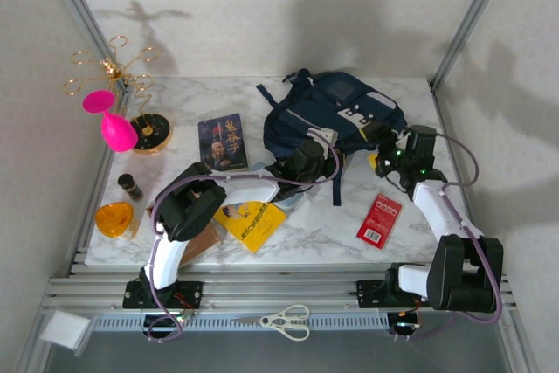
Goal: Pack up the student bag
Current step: Unzip the student bag at the top-center of the table.
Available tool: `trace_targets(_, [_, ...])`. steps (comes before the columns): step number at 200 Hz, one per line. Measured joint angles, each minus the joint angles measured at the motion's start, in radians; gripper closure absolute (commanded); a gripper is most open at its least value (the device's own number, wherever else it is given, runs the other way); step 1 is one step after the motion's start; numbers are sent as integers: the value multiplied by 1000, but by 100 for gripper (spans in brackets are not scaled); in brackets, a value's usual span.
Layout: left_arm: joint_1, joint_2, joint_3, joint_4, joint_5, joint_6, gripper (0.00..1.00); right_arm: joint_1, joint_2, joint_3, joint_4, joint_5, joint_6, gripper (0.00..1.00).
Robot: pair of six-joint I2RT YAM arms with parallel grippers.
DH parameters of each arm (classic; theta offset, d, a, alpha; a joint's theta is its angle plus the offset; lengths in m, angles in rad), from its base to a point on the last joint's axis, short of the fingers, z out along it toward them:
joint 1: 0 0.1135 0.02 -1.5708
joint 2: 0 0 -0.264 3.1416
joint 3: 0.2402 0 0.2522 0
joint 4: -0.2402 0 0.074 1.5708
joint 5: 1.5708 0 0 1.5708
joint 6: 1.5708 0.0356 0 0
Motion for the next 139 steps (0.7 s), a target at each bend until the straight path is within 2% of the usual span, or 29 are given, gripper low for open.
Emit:
trace_targets(50, [0,2,1,0,1,-14,100,70,123,-9,105,11,132,33])
trace_targets(107, [0,18,35,-28,16,-15,100,87,262,55,179,57,168,86])
trace_targets(139, [0,18,35,-70,15,-24,100,87,295,98,138,51,144,100])
